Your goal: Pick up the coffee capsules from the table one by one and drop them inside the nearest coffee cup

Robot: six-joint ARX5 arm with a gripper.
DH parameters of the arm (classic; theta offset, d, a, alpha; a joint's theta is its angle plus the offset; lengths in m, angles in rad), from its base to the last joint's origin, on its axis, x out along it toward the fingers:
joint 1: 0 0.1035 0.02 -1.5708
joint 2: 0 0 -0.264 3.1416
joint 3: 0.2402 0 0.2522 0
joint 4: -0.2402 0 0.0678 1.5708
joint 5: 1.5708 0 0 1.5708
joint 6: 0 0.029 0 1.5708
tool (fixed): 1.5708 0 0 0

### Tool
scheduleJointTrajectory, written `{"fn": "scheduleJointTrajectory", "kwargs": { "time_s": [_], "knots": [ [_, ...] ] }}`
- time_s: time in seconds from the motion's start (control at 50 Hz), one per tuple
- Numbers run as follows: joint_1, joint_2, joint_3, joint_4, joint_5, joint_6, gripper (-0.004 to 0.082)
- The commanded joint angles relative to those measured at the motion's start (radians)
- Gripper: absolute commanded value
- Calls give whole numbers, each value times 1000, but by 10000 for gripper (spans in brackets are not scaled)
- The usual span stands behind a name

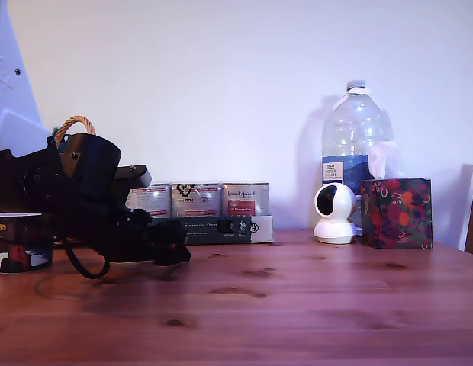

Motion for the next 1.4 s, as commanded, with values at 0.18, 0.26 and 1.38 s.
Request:
{"fn": "scheduleJointTrajectory", "kwargs": {
  "time_s": [0.18, 0.26, 1.38],
  "knots": [
    [-2, 27, 3, -11, 1, 4, 343],
    [-2, 27, 3, -11, 1, 3, 257],
    [0, -298, 2, -489, 0, -4, 178]
  ]
}}
